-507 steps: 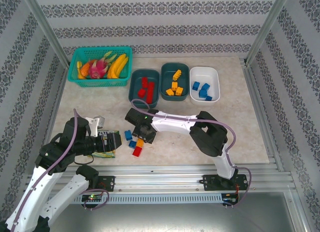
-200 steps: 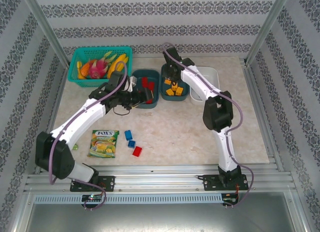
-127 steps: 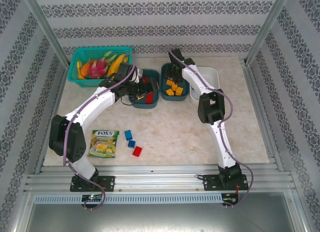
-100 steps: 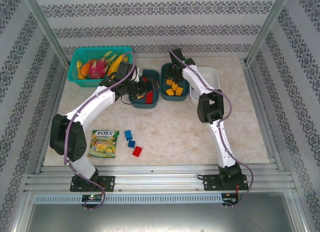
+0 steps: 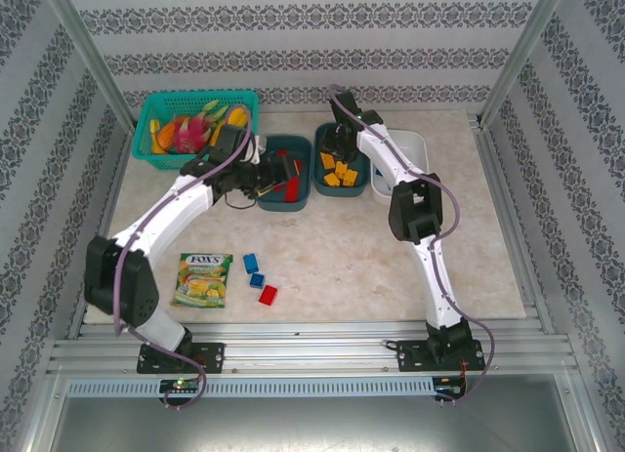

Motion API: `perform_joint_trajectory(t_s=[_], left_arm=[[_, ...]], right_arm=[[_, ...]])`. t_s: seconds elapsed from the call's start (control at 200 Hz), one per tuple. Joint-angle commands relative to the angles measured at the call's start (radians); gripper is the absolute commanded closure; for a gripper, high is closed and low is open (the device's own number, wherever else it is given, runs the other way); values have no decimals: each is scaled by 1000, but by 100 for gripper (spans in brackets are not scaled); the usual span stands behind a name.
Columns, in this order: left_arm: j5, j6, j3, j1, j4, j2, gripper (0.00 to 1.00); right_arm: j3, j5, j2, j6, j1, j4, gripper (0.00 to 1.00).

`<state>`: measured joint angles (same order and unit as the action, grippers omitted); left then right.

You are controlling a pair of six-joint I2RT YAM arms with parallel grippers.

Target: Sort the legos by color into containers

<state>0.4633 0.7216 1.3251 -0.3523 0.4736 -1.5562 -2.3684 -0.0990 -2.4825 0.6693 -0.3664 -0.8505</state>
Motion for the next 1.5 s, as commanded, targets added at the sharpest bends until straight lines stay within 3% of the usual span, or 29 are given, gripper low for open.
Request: perform_joint_trajectory(t_s=[0.0,0.25,0.385,0.52,0.859,1.224,1.494], left_arm=[[-79,-26,-61,18,89,156,17],[-183,-10,-281,17,274,525,17],[-209,17,-369,17,374,725,17],[-160,34,-431,17,456,890,17],[-126,53,-452,18,674,1115,17],[-118,59,-448,18,713,1171,18],[-116,59,-450,17,711,1174,18]], right_arm=[[157,31,226,-36,-97,68,49],[540,76,432,-36,-421,139,39],[595,78,428,-18,-571,136,31],[563,67,365,4,-656,79,27],[524,65,238,76,-714,60,35],[457,97,155,99,-710,65,45],[436,113,148,104,-703,43,62]])
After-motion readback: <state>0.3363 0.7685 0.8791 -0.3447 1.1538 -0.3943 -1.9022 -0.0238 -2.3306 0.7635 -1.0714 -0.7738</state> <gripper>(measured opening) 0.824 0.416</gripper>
